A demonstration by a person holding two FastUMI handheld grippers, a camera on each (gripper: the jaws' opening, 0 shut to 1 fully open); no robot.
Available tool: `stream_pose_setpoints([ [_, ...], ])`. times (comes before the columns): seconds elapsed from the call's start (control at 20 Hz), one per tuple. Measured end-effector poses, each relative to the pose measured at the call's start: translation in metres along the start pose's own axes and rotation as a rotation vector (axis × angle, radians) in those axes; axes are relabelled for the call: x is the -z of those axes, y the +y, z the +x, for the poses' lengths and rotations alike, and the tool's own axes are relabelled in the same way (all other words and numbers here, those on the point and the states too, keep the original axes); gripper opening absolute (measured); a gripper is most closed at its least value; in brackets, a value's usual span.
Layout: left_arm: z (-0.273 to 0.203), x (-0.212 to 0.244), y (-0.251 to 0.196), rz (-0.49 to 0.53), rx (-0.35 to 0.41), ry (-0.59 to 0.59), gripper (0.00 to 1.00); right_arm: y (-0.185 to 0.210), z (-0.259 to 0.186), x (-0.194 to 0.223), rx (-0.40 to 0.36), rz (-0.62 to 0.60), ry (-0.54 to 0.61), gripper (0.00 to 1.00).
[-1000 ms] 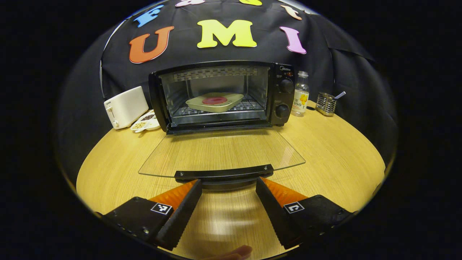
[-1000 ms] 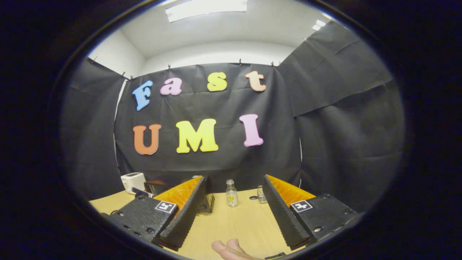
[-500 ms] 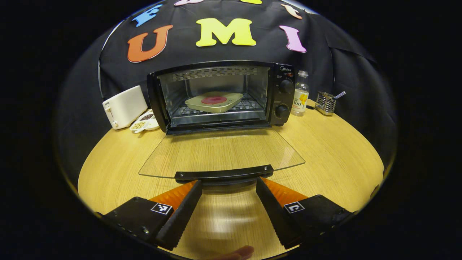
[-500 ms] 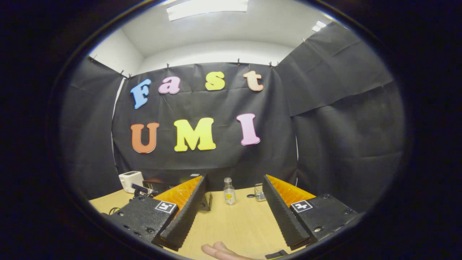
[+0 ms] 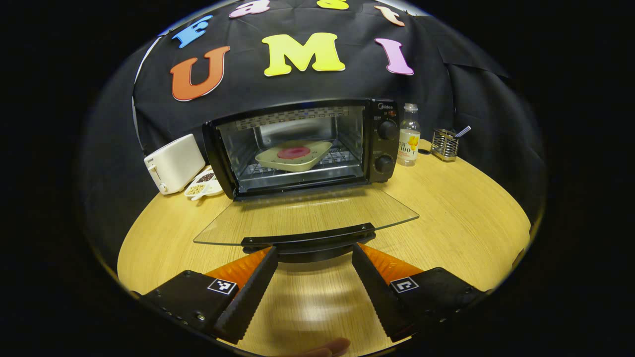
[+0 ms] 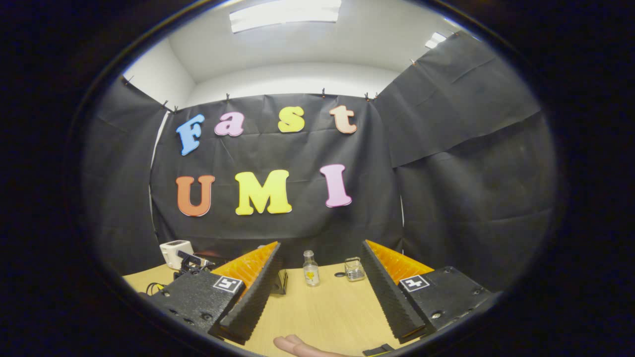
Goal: Open the electric oven with the left hand, put the food in, and close the electric oven.
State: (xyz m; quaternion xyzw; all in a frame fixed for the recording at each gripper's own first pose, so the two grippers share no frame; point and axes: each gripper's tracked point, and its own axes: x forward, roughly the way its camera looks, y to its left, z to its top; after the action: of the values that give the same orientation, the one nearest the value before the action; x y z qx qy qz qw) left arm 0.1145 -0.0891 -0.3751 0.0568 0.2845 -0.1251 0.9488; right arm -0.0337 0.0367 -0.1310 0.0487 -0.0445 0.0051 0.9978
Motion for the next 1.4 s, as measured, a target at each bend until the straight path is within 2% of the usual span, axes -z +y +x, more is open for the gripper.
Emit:
stream_pose_setpoints([
  [0.15, 0.0, -0.005, 0.002, 0.009, -0.018, 0.0, 0.96, -0.005, -0.003, -0.003, 0.013, 0.009, -0.012, 0.96],
  [0.2, -0.001, -0.007, 0.002, 0.011, -0.023, 0.0, 0.96, -0.005, -0.004, -0.003, 0.013, 0.011, -0.013, 1.0],
  [0.25, 0.0, -0.008, 0.003, 0.013, -0.027, -0.004, 0.96, -0.007, -0.005, -0.003, 0.014, 0.012, -0.015, 1.0],
  [0.3, -0.001, -0.011, 0.003, 0.013, -0.03, -0.009, 0.96, -0.009, -0.005, -0.001, 0.016, 0.011, -0.011, 0.96],
  [0.35, 0.0, -0.013, 0.003, 0.01, -0.032, -0.015, 0.96, -0.011, -0.007, 0.0, 0.021, 0.011, -0.002, 0.96],
  [0.4, -0.001, -0.014, 0.004, 0.005, -0.033, -0.015, 0.96, -0.012, -0.008, -0.001, 0.019, 0.012, -0.005, 1.0],
  [0.55, -0.001, -0.017, 0.005, -0.007, -0.034, -0.01, 0.96, -0.015, -0.01, -0.004, 0.013, 0.003, -0.017, 1.0],
  [0.6, -0.001, -0.021, 0.006, -0.008, -0.035, -0.017, 0.96, -0.016, -0.011, -0.003, 0.013, 0.003, -0.018, 0.95],
  [0.7, -0.001, -0.027, 0.008, -0.015, -0.038, -0.037, 0.96, -0.018, -0.013, -0.002, 0.013, 0.009, -0.018, 0.95],
  [0.75, -0.001, -0.03, 0.008, -0.02, -0.039, -0.04, 0.96, -0.018, -0.013, -0.001, 0.007, 0.017, -0.018, 1.0],
  [0.8, -0.001, -0.032, 0.008, -0.024, -0.038, -0.038, 0.96, -0.016, -0.015, -0.002, -0.005, 0.026, -0.022, 0.96],
  [0.85, -0.001, -0.035, 0.008, -0.022, -0.038, -0.039, 0.96, -0.014, -0.014, -0.002, -0.018, 0.032, -0.024, 1.0],
  [0.9, -0.001, -0.037, 0.009, -0.02, -0.039, -0.044, 0.96, -0.014, -0.013, 0.0, -0.029, 0.037, -0.026, 1.0],
  [0.95, -0.001, -0.04, 0.01, -0.018, -0.039, -0.047, 0.96, -0.015, -0.011, 0.001, -0.034, 0.04, -0.028, 0.96],
  [1.05, -0.003, -0.044, 0.01, -0.034, -0.042, -0.051, 0.96, -0.016, -0.006, 0.001, -0.049, 0.048, -0.048, 0.96],
  [1.1, -0.002, -0.047, 0.011, -0.04, -0.044, -0.057, 0.96, -0.016, -0.003, 0.004, -0.055, 0.049, -0.053, 1.0],
  [1.35, 0.0, -0.069, 0.014, -0.05, -0.053, -0.104, 0.98, -0.019, 0.025, 0.023, -0.085, 0.048, -0.021, 1.0],
  [1.4, 0.002, -0.074, 0.015, -0.05, -0.057, -0.114, 0.98, -0.02, 0.033, 0.025, -0.088, 0.038, -0.017, 0.95],
])
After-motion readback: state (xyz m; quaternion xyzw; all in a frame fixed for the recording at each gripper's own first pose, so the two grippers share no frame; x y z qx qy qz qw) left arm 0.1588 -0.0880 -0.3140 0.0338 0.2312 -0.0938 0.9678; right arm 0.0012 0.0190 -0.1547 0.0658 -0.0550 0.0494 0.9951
